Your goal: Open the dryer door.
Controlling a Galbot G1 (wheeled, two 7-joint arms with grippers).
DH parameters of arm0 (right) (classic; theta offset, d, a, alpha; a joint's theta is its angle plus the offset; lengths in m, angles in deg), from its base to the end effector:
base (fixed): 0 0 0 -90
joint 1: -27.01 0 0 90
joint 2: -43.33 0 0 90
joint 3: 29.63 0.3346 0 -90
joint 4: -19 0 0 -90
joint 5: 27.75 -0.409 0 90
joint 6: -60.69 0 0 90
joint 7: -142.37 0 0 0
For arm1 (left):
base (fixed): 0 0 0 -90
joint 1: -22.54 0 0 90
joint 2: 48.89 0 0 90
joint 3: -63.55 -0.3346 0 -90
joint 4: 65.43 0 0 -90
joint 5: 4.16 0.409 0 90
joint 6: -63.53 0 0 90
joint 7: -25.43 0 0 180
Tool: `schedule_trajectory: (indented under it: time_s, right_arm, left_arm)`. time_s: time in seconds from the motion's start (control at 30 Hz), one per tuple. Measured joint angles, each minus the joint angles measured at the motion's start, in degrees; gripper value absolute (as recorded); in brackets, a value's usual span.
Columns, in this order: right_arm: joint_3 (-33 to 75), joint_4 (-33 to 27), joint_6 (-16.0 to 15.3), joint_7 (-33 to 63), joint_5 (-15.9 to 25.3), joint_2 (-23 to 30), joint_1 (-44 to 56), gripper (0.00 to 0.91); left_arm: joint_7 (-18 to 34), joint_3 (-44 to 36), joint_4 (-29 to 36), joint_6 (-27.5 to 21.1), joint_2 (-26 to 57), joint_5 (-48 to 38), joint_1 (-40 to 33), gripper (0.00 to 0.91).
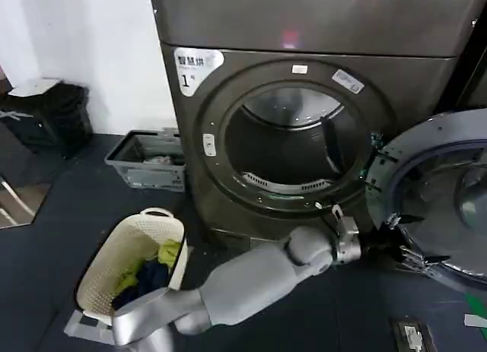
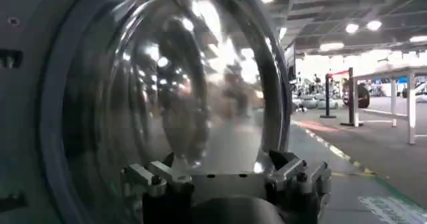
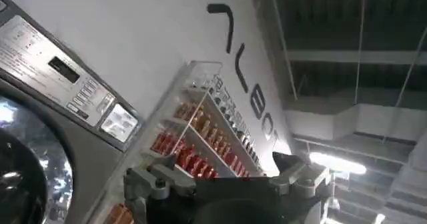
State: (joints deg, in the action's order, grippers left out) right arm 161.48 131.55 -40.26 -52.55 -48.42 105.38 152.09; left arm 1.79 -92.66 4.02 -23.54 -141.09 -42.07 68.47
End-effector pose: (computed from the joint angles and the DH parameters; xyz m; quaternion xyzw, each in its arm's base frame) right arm -0.0500 -0.4107 0.0555 0.4855 0.7995 -0.3366 0.1090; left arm 0.4340 -0.3685 -0.2262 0.6693 0.7417 -0.0067 0.0428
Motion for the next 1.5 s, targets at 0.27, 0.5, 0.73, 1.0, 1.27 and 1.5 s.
schedule_trajectory:
  time_s: [0.27, 0.5, 0.73, 1.0, 1.27, 1.5]
  right_arm:
    - [0.6, -0.4, 0.1, -0.1, 0.0, -0.2, 0.4, 0.907]
    - [0.7, -0.5, 0.3, -0.2, 0.0, -0.2, 0.6, 0.907]
    - [0.6, -0.4, 0.3, -0.3, 0.0, 0.0, 0.6, 0.907]
    - [1.3, -0.8, 0.3, -0.3, 0.0, -0.4, 0.7, 0.907]
    - [1.8, -0.7, 0.4, -0.4, 0.1, -1.0, 0.3, 0.907]
    - [2.5, -0.5, 0.4, -0.9, 0.1, -1.5, 0.0, 0.907]
  left_arm:
    - [0.3, -1.0, 0.3, 0.9, 0.0, 0.6, -0.1, 0.907]
    - [0.1, -1.3, 0.5, 1.7, 0.0, 0.5, 0.2, 0.907]
    - [0.0, -1.5, 0.6, 3.1, 0.0, 1.2, -0.2, 0.907]
    - [0.4, -2.5, 4.4, 4.2, 0.0, 2.7, -0.4, 0.907]
    - [2.8, -3.3, 11.0, 6.1, 9.4, 2.1, -2.7, 0.907]
    - [5.5, -6.5, 17.4, 9.0, 21.1, -0.1, -4.9, 0.907]
